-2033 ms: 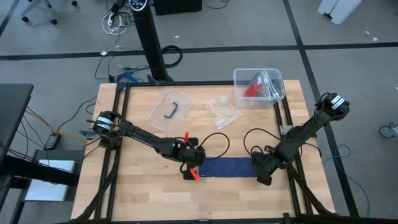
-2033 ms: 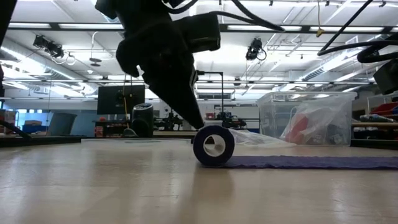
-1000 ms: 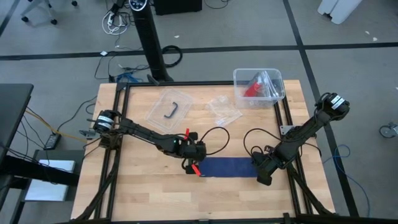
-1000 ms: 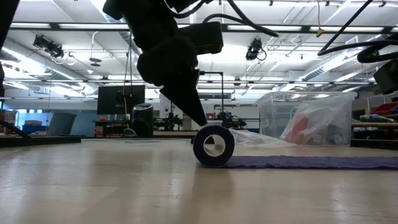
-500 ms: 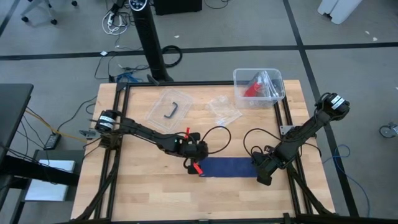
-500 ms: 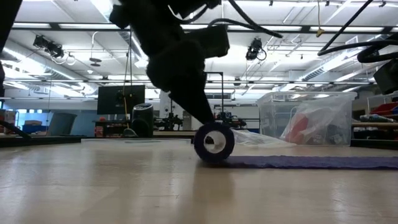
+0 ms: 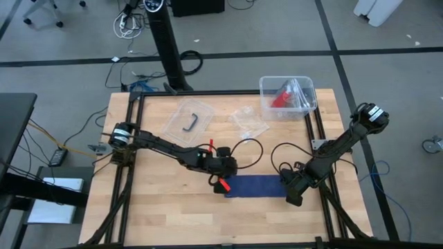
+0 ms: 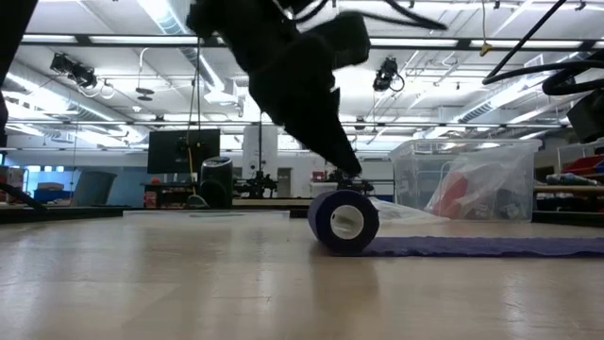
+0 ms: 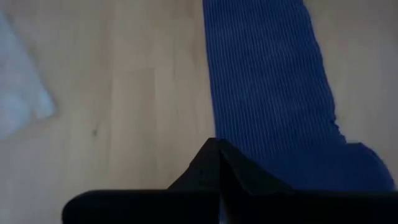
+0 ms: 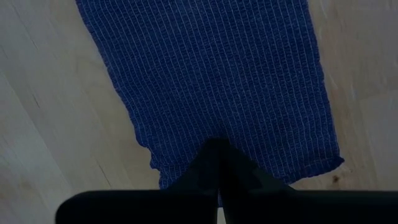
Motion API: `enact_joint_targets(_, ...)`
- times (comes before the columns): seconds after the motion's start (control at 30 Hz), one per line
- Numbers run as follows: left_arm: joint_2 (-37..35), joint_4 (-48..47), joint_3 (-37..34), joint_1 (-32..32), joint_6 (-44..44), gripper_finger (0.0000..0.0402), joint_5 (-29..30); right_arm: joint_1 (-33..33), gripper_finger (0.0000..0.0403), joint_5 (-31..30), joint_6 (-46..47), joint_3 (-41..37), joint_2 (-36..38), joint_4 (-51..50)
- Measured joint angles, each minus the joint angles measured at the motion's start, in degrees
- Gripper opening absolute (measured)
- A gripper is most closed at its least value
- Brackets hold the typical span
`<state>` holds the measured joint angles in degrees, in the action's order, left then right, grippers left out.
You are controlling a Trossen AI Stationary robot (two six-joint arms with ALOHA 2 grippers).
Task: Roll bandage
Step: Roll the blue bandage
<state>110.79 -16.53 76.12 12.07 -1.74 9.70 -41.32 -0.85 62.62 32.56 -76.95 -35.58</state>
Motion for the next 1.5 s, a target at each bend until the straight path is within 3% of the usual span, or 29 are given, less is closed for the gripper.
enact_joint_targets(0.13, -0.18, -12.26, 2.21, 1.3, -1.72, 0.0001, 4.43, 0.0, 0.0, -0.01, -0.07, 0.0, 0.0, 0.0)
enact_joint_targets(0.23, -0.16, -15.2, 0.55, 1.17, -5.38, 0.0001, 5.21, 0.0, 0.0, -0.01, -0.14, 0.0, 0.0, 0.02)
enact_joint_targets(0.43, -0.14, -7.75, -3.91, 1.12, -7.16, 0.0001, 4.68, 0.0, 0.0, -0.32, -0.27, 0.0, 0.0, 0.07)
enact_joint_targets(0.93, 0.28, 2.67, -4.15, -0.14, -2.73, 0.0001, 2.57, 0.02, 0.0, -0.41, -0.75, 0.0, 0.0, 0.18)
enact_joint_targets(1.33, 0.26, -2.23, -4.13, -0.63, -4.84, 0.0001, 2.69, 0.02, 0.0, -0.43, -0.75, 0.0, 0.0, 0.2)
enact_joint_targets(1.5, 0.26, -0.14, -4.13, -0.63, -5.03, 0.0001, 3.16, 0.02, 0.0, -0.44, -0.75, 0.0, 0.0, 0.2)
